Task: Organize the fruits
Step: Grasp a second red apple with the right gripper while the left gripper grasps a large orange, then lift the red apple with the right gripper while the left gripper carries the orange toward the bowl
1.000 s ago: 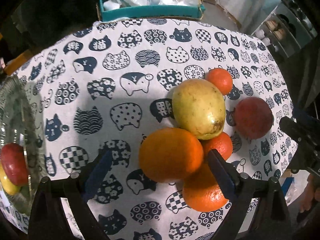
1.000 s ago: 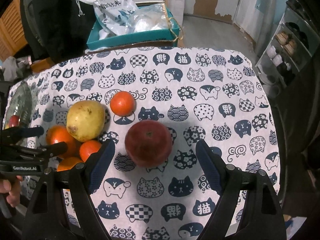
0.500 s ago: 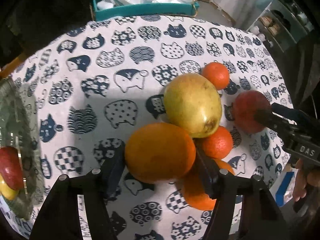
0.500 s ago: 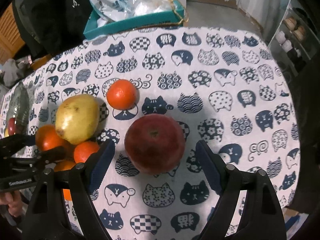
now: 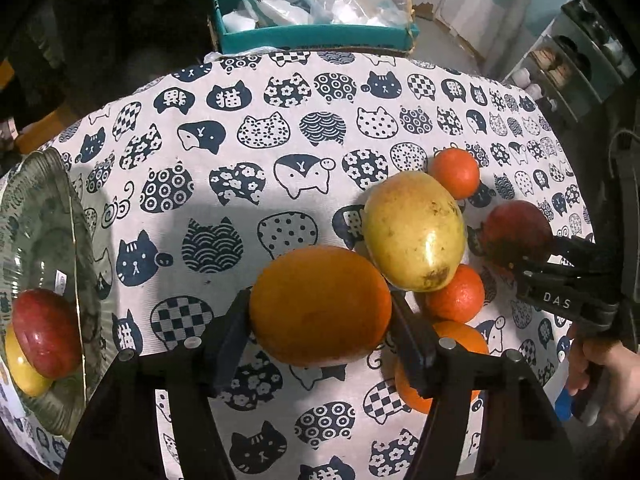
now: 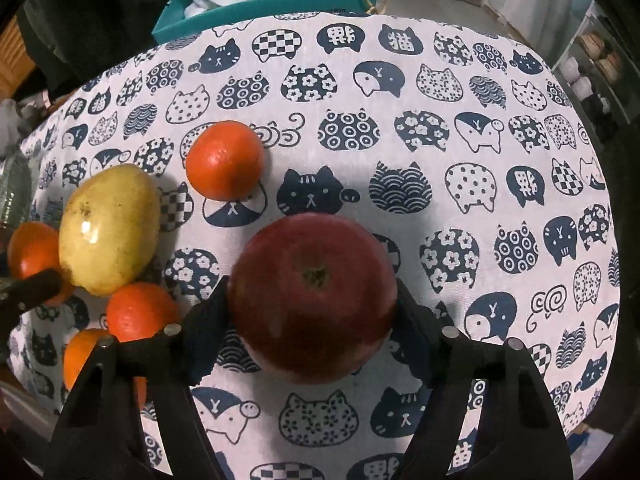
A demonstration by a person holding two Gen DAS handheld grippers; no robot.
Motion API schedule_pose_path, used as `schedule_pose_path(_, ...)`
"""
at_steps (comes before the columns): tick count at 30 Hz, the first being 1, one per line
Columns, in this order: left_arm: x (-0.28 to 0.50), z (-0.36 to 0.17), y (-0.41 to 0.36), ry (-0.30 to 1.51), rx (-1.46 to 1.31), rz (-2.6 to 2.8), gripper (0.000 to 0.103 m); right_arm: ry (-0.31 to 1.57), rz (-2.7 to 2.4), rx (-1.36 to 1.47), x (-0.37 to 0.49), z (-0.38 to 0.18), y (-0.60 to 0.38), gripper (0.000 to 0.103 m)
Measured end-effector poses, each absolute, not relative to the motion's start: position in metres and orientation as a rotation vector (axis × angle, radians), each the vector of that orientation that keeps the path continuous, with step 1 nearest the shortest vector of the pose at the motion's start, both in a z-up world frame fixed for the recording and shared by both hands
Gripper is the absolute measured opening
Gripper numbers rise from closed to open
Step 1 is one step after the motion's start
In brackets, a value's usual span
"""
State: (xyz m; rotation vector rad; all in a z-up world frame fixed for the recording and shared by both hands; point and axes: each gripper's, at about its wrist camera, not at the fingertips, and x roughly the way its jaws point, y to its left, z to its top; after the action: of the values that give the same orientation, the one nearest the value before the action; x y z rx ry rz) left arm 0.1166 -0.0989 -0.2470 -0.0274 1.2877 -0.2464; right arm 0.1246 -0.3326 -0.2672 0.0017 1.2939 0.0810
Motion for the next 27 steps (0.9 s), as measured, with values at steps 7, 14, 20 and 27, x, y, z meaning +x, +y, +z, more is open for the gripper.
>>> schedule_pose_path(7,0.115,-0.238,-0.094,1.256,-0.028,-0.233,0.068,1.272,0.075,-0.047,0.12,-0.268,-0.329,0.074)
schedule_pose_path(14,0.111,-0.222,-0.089,1.21,-0.023,-0.22,0.068,1.231,0.085,-0.065,0.115,-0.254,-0.32,0.074)
schedule_pose_path(20,0.107,-0.207,-0.081,1.175,-0.037,-0.213,0.068,1.161,0.104,-0.058,0.109,-0.226,-0.309,0.074)
schedule_pose_path(27,0.098,-0.181,-0.074,1.117,-0.04,-0.206,0.068,1.08,0.124,-0.072,0.105,-0.191,-0.3,0.074)
